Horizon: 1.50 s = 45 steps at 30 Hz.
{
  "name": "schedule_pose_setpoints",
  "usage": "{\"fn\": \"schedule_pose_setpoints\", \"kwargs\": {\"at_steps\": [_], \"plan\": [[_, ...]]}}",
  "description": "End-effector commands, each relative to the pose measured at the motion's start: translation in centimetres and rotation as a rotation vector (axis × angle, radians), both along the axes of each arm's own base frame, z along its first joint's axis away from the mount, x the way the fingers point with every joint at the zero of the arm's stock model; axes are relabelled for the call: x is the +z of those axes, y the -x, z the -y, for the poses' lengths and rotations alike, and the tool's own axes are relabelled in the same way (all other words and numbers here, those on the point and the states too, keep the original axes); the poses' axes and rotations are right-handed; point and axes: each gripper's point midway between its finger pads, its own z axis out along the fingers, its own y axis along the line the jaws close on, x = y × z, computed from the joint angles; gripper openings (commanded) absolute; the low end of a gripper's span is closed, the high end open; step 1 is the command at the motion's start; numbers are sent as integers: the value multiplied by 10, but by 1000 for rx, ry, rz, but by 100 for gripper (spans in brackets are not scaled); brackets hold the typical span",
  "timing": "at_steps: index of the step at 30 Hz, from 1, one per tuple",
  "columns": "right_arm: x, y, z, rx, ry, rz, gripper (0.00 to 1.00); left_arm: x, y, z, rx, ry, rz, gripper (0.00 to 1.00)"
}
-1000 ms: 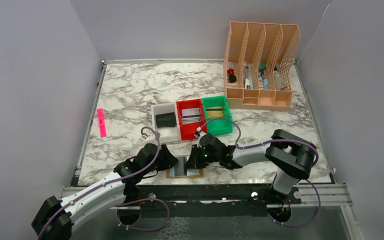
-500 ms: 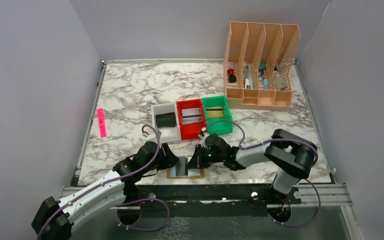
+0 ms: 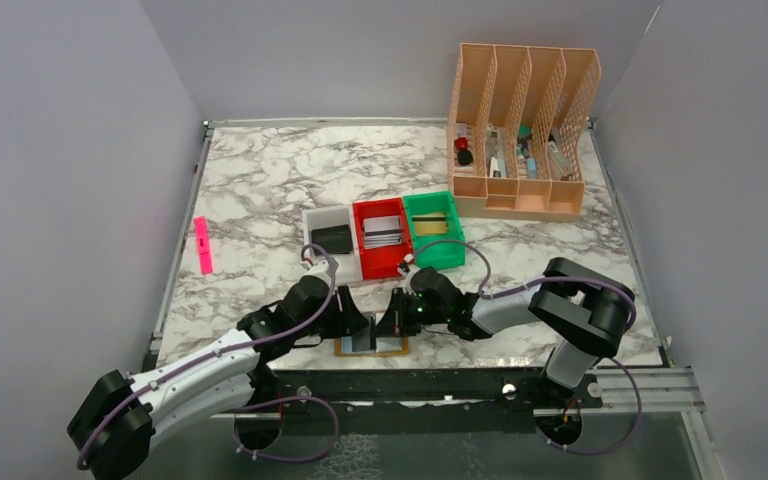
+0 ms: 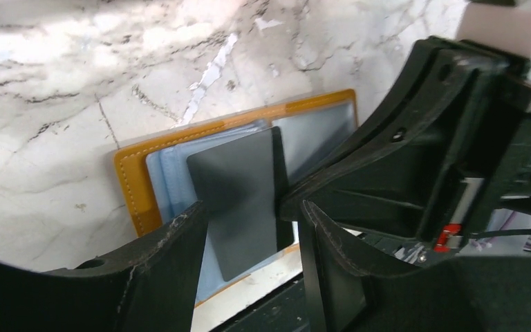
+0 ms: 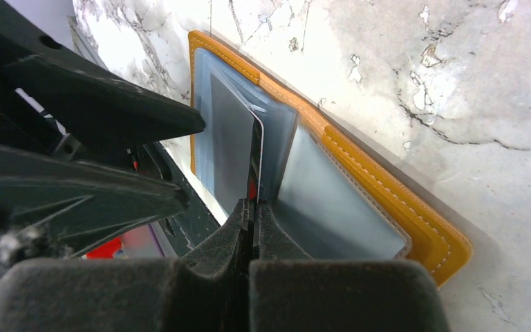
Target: Take the credit cards out of the card holder
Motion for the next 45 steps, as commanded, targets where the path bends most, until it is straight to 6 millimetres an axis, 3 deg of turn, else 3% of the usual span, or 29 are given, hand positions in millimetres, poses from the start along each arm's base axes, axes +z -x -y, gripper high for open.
{"fn": "schedule_pose_setpoints", "kwargs": {"at_steps": [1, 7, 18, 23, 37, 43, 45], "plan": [[-9, 0, 8, -11, 29, -12, 1, -17, 9, 0, -30, -20, -43, 54], [-3, -4, 13, -26, 38, 4, 1, -37, 11, -8, -3, -83, -95, 54], [-2, -2, 32, -68, 65, 12, 1, -49, 14, -13, -1, -134, -119, 54], [1, -3, 27, -59, 42, 7, 2, -46, 14, -11, -12, -123, -112, 54], [6, -5, 5, -54, -71, -31, 25, -41, 14, -8, -12, -92, -94, 50], [5, -3, 1, -38, -98, -34, 25, -41, 12, -7, -12, -91, -94, 50], [5, -3, 2, -39, -98, -26, 19, -41, 12, -6, -14, -94, -96, 50]]}}
